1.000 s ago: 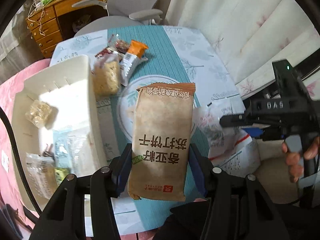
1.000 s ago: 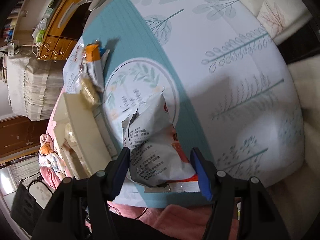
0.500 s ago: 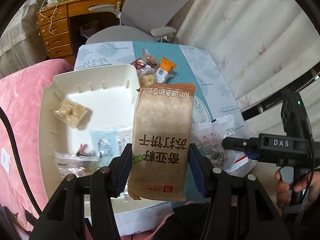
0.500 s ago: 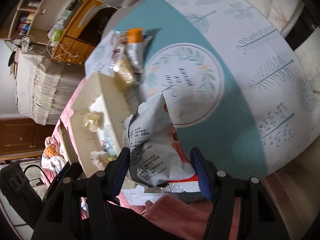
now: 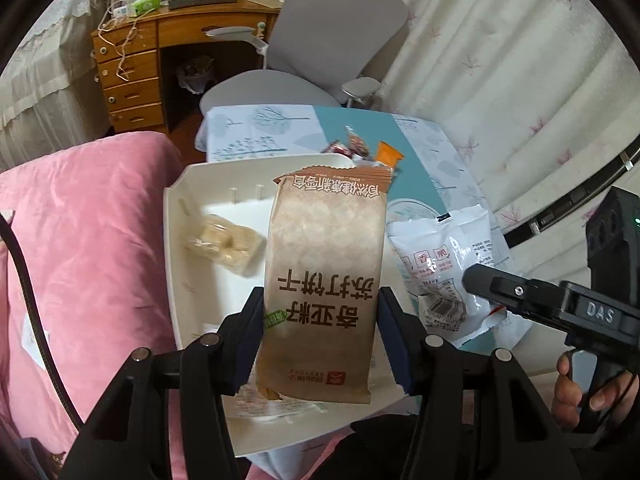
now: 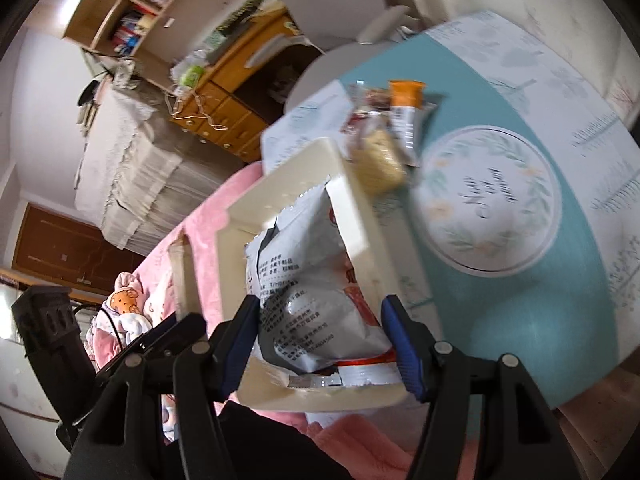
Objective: Organize snacks
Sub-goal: 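Carry both packets over the white tray and open both tools to drop them, then move both tools back over the remaining snacks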
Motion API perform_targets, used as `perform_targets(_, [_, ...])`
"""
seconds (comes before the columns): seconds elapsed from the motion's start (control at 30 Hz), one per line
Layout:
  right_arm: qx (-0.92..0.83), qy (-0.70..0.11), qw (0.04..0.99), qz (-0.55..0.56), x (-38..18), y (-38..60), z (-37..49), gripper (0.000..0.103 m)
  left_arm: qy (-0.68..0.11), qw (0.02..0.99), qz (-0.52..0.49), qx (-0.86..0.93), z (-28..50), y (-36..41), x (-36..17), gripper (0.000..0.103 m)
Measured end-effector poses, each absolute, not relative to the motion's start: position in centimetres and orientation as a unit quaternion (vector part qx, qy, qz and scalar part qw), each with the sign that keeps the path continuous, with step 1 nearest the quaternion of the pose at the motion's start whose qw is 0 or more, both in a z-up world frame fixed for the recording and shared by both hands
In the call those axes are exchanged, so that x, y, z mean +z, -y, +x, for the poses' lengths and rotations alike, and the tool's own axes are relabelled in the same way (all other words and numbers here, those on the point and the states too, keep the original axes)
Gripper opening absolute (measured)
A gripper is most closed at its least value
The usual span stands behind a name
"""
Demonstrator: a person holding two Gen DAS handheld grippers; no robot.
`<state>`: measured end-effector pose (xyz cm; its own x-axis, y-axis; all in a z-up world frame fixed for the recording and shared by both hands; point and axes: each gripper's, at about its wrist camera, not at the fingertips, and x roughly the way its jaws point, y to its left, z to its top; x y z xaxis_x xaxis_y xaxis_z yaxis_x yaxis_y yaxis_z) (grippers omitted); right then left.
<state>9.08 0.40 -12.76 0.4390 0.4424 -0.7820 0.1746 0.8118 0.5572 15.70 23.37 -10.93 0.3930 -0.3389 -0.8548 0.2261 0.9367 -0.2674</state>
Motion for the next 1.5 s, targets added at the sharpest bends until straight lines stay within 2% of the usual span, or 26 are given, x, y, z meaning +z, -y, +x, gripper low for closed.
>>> perform_targets(0.13, [0.098,-0.51,0.808,0.278,-12.0,-2.9,9.5,0.063,-0.522,0.836,-0.052,-0.159,16.1,-24.8,-10.9,0.054])
perform_targets(0.2, [0.103,-0.504,0.813,0.274,-11.7,-3.6,9.6,0.062,-0.523,0.838,-0.045,-0.152,16.3,-25.1,-10.9,0.064])
perform_targets(0.23, [0.103,-0.503,0.813,0.275,-11.7,-3.7,9.8,0.062,-0.525,0.836,-0.042,-0.151,16.4,-25.2,-11.1,0.076])
perform_targets(0.27, [0.098,-0.509,0.809,0.276,-12.0,-3.9,10.0,0.063,-0.527,0.835,-0.042,-0.152,16.4,-25.4,-11.1,0.078])
perform_targets(0.43, [0.075,-0.55,0.776,0.301,-13.9,-3.8,10.4,0.064,-0.533,0.831,-0.041,-0.154,16.3,-25.7,-11.4,0.078])
perform_targets(0.87, [0.008,-0.565,0.76,0.321,-14.9,-1.3,7.6,0.065,-0.561,0.805,-0.037,-0.191,16.4,-22.8,-13.5,0.081])
perform_targets(1.07, [-0.044,-0.583,0.746,0.32,-15.7,1.3,6.2,0.065,-0.604,0.767,-0.039,-0.212,16.0,-20.2,-15.6,0.081])
perform_targets(1.5, [-0.054,-0.539,0.795,0.272,-15.2,7.2,8.3,0.065,-0.613,0.76,0.012,-0.215,19.4,-13.4,-14.2,0.081])
